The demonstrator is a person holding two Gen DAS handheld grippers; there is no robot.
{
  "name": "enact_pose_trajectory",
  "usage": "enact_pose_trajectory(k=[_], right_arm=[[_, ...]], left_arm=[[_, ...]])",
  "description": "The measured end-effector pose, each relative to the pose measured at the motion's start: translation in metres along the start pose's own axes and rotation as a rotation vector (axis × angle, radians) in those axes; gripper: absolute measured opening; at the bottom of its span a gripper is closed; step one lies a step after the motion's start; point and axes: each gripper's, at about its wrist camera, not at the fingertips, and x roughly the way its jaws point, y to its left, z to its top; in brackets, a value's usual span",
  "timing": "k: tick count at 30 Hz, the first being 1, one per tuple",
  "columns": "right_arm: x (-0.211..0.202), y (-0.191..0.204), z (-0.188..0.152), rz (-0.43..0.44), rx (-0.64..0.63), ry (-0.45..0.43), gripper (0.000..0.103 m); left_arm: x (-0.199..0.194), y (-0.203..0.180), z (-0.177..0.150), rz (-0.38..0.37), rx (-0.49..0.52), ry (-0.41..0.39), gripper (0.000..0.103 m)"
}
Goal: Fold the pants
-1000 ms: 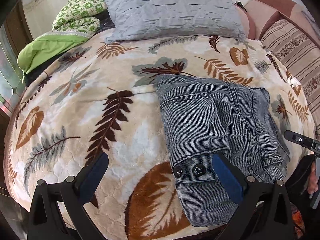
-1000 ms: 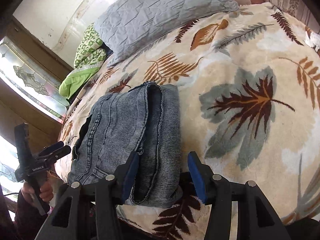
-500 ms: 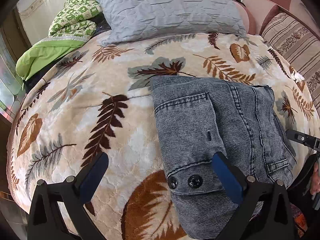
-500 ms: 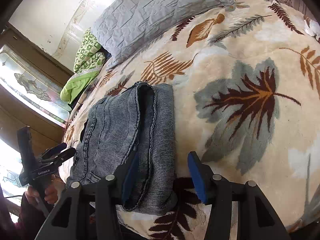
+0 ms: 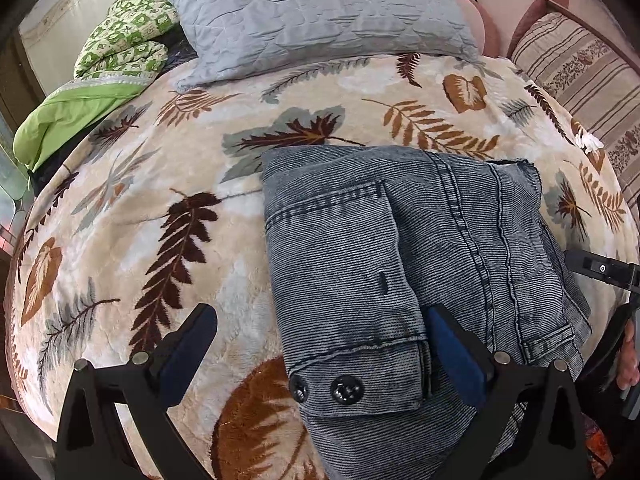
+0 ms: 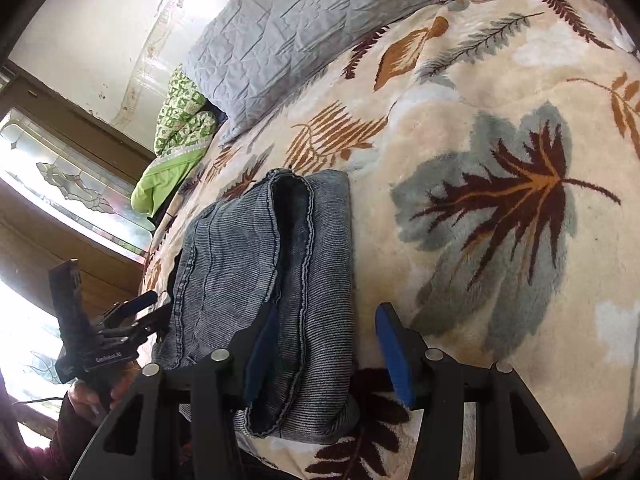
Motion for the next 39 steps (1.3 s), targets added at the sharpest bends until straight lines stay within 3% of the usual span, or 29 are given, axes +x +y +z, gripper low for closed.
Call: enact_pose_trajectory(k=[5, 14, 21, 24, 28, 33, 38, 39], right_arm=[[0.004, -0.001, 0.002, 0.027, 0.004, 0.007, 0.055], [0.009, -0.008, 0.005, 0.076, 0.035, 0.007, 0.055], [0.016, 0.015, -0.005, 0.143, -0.055, 0.079, 0.056], [0.012, 0.031, -0.011, 0.138, -0.136, 0.066, 0.057], [0.015, 0.015, -0.009, 0.162, -0.035, 0.083, 0.057], [0.022, 0.0, -0.008, 0.202, 0.045, 0.104, 0.058], [0.025, -0.01, -0.008, 0.257, 0.079, 0.1, 0.058], [0.025, -0.008, -0.008, 0.253, 0.069, 0.103, 0.058]], left_arm=[[0.01, 0.003, 0.0, -0.037, -0.026, 0.034, 0.103], [0.026, 0.027, -0.007, -0.199, -0.236, 0.12, 0.103], [0.006, 0.004, -0.013, -0.193, -0.152, 0.08, 0.103], [0.0, -0.007, -0.015, -0.138, -0.095, 0.047, 0.099], [0.009, 0.0, -0.012, -0.157, -0.118, 0.08, 0.099], [0.033, 0.014, -0.014, -0.254, -0.236, 0.162, 0.103], [0.029, 0.009, -0.013, -0.232, -0.199, 0.127, 0.103], [0.026, 0.007, -0.013, -0.23, -0.192, 0.116, 0.097]])
